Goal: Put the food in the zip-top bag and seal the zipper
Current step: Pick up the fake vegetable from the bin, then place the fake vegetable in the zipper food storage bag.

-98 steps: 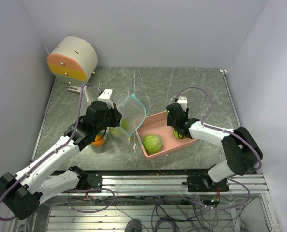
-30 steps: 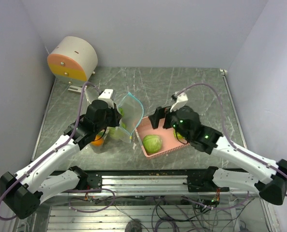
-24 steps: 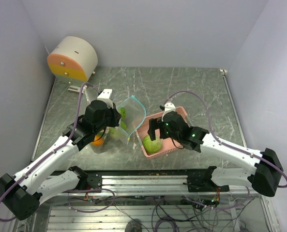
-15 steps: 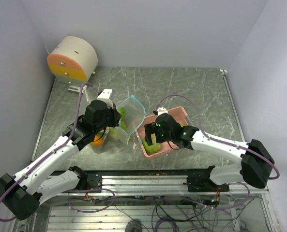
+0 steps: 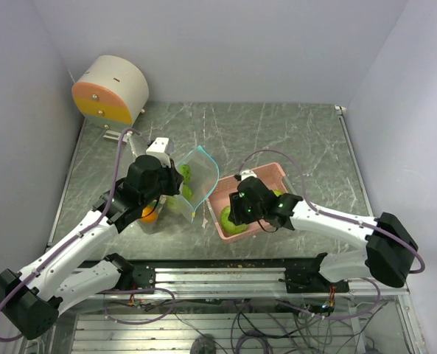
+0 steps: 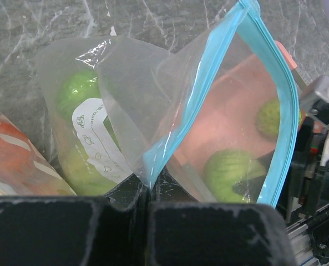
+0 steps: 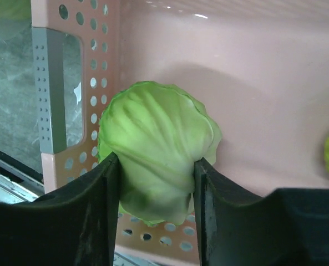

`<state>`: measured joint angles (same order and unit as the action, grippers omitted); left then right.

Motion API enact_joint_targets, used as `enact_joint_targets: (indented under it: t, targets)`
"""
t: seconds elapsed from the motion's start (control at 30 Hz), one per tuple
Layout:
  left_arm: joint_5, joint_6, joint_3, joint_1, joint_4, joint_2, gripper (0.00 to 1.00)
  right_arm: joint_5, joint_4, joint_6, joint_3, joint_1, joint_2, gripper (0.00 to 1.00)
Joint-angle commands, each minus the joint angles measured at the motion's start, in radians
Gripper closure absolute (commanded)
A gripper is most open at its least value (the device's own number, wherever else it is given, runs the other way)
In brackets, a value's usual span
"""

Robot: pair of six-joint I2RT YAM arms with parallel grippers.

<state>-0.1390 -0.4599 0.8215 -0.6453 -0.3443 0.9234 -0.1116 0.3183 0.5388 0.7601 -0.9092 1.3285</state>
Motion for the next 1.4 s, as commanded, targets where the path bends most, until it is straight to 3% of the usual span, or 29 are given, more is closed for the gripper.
enact_joint_targets:
  t: [0.0, 0.13, 0.27, 0.4, 0.47, 0.63, 0.9, 1.13, 1.37]
  targets:
    - [-0.028, 0.008, -0.005, -0.004, 0.006, -0.024, 0.93, -0.097, 0.092, -0.025, 0.072, 0.001, -0.127, 0.62]
    - [-0.027, 0.010, -0.009, -0.004, 0.007, -0.026, 0.93, -0.057, 0.097, -0.088, 0.162, 0.001, -0.284, 0.64]
    - [-0.025, 0.005, -0.020, -0.003, 0.014, -0.032, 0.93, 0.142, -0.038, -0.152, 0.198, 0.000, -0.392, 0.63]
    - [-0.023, 0.005, -0.021, -0.004, 0.012, -0.035, 0.93, 0.364, -0.218, -0.157, 0.224, 0.001, -0.368, 0.63]
    - [-0.021, 0.005, -0.018, -0.004, 0.008, -0.033, 0.93, 0.397, -0.303, -0.142, 0.226, 0.000, -0.335, 0.62]
    - [-0.019, 0.003, -0.015, -0.004, 0.008, -0.033, 0.93, 0.334, -0.444, -0.134, 0.234, 0.000, -0.220, 0.62]
    - [-0.002, 0.006, 0.004, -0.004, 0.005, -0.024, 0.93, 0.104, -0.576, -0.146, 0.259, 0.000, -0.048, 0.63]
    - [0.000, 0.013, 0.021, -0.004, -0.004, -0.019, 0.93, -0.106, -0.524, -0.148, 0.304, -0.005, 0.051, 0.63]
    - [-0.004, 0.021, 0.045, -0.004, -0.017, -0.005, 0.93, -0.224, -0.454, -0.164, 0.356, -0.037, 0.130, 0.31]
